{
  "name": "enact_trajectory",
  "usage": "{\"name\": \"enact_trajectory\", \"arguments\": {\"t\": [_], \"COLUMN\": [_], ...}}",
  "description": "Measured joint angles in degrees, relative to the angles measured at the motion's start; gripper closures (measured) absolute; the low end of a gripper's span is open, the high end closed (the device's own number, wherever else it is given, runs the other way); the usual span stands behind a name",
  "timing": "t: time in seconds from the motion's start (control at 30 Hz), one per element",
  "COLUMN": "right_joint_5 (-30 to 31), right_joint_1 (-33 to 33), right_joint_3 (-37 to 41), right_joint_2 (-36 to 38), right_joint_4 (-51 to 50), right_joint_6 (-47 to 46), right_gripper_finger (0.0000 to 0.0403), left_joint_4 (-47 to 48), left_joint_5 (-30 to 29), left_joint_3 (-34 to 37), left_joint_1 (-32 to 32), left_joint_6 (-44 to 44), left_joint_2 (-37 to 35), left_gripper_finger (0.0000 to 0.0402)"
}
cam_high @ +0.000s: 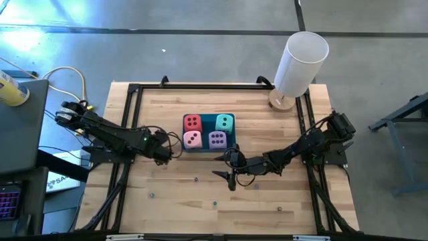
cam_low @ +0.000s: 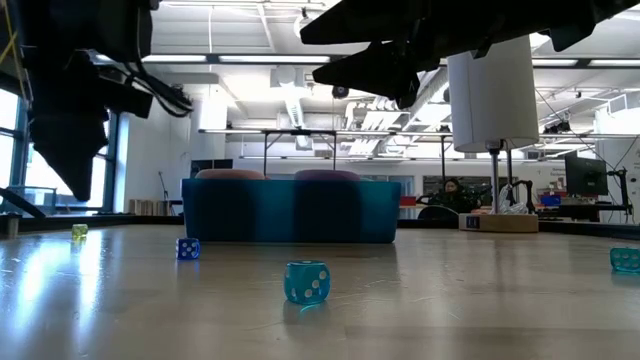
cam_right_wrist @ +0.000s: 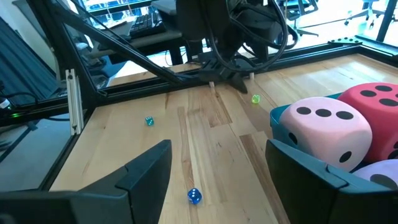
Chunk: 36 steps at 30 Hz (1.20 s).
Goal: Pick & Place Dice
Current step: Put the green die into the blue bin
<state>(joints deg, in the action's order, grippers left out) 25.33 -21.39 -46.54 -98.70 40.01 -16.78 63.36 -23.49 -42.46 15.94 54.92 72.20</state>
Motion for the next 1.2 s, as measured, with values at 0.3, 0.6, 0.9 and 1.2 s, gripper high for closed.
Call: {"name": "enact_trajectory", "arguments": {"t": [0.3, 0.6, 0.9, 1.2], "right_joint_5": [0.0, 0.0, 0.0, 0.0], "right_joint_1": [0.0, 0.0, 0.0, 0.0], "right_joint_3": [0.0, 0.0, 0.0, 0.0], "right_joint_2": [0.0, 0.0, 0.0, 0.0], "right_joint_4": [-0.4, -0.8, -0.8, -0.8], "right_joint_6": [0.0, -0.1, -0.1, -0.1], "right_gripper_finger": [0.0151, 0.0151, 0.0151, 0.0151], "left_joint_4": [-2.6, -2.8, -5.2, -9.4], "left_joint_5": [1.2, 4.4, 7.0, 12.5], "left_joint_3": [0.0, 2.1, 5.1, 5.2], "left_joint_1": [0.0, 0.0, -1.3, -6.2], "left_joint_6": [1.5, 1.8, 0.3, -8.6], "left_joint_2": [0.0, 0.0, 0.0, 0.0], "left_gripper_finger": [0.0002, 0.0002, 0.0002, 0.0002]}}
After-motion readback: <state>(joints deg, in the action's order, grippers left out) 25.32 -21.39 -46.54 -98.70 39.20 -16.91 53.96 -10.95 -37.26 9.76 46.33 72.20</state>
